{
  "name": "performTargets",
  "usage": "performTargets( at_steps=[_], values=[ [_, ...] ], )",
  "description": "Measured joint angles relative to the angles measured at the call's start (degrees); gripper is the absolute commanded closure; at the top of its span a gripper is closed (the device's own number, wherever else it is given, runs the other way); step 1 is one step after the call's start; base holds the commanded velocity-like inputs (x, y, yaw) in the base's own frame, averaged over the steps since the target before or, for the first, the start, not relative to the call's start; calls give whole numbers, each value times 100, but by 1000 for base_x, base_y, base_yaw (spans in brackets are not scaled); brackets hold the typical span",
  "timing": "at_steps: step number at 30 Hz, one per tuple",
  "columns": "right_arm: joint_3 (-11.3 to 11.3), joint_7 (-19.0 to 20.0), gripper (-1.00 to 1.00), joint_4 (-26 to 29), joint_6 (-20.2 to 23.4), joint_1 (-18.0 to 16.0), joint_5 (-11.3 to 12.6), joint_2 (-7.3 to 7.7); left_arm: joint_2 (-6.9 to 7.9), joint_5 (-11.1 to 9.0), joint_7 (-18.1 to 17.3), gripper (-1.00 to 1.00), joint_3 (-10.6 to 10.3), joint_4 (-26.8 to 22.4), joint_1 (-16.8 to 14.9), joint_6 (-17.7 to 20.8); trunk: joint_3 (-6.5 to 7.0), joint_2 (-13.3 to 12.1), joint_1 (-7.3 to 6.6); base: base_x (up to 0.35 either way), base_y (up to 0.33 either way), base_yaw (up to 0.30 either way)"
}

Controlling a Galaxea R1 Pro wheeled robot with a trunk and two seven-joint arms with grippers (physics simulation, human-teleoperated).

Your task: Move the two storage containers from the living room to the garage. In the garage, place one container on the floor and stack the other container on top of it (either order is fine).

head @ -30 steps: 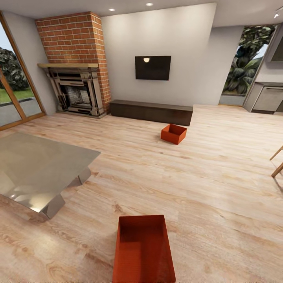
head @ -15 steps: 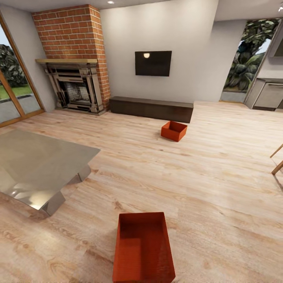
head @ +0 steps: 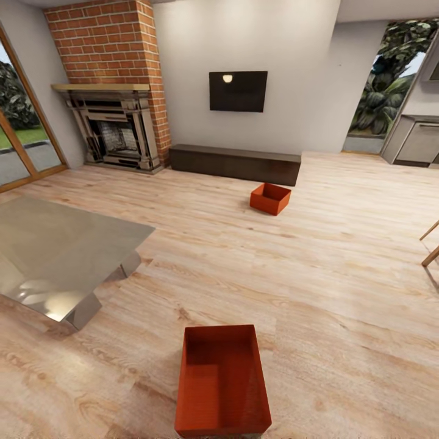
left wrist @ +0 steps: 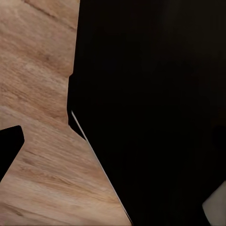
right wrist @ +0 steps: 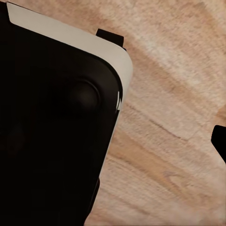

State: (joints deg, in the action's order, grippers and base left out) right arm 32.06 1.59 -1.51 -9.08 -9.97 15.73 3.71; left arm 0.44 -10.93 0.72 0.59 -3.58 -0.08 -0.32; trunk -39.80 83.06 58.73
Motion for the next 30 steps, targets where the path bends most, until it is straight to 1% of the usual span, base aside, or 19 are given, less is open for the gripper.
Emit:
performTargets(
  at_steps=[30],
  values=[
    [-2,0,-100,0,0,0,2,0,0,0,0,-100,0,0,0,-1,-284,0,0,0,0,0]
  ],
)
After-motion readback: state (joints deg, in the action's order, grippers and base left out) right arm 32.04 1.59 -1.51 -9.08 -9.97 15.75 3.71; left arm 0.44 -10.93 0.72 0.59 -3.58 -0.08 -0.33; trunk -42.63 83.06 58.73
